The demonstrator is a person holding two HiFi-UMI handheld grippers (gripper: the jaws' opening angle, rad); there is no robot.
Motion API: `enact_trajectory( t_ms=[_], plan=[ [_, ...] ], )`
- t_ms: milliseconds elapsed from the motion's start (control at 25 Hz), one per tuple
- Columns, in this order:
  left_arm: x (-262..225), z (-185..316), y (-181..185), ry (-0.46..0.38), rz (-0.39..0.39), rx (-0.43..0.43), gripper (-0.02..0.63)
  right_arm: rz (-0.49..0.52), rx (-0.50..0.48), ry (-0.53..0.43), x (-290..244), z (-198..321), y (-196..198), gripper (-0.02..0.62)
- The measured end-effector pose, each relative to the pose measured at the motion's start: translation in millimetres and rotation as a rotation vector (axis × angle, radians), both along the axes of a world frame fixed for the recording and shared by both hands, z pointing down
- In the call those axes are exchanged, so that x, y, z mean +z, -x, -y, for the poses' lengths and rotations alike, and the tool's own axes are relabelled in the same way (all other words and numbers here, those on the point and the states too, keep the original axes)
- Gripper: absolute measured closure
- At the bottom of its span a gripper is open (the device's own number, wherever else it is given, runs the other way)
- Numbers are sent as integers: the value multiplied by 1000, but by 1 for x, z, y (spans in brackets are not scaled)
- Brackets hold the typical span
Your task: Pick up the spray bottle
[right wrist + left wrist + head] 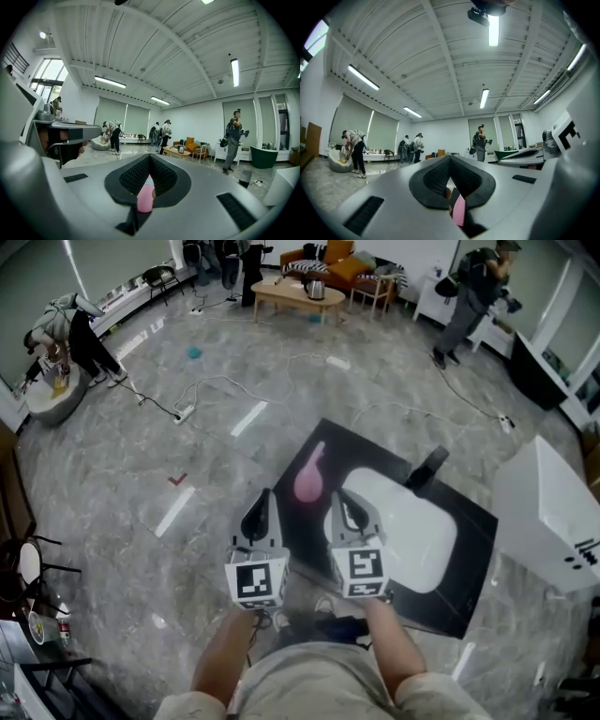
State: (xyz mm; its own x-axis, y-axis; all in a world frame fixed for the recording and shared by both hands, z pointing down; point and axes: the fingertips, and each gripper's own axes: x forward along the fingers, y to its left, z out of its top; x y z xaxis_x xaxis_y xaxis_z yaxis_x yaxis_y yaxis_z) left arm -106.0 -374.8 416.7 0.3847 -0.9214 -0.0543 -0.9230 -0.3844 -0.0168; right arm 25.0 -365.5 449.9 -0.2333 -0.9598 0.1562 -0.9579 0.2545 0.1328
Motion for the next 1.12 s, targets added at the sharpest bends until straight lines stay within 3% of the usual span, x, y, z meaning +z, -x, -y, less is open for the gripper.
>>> enact_trajectory(
  t_ms=[280,720,1120],
  plan=[
    [9,8,-13,16,9,-24,606,-4,-54,42,24,20,-6,592],
    [4,12,-5,20,41,-80,606,5,-166,156,75,54,11,425],
    [2,18,7,19,59,-135,606,19,-208,214,99,87,24,405]
  ],
)
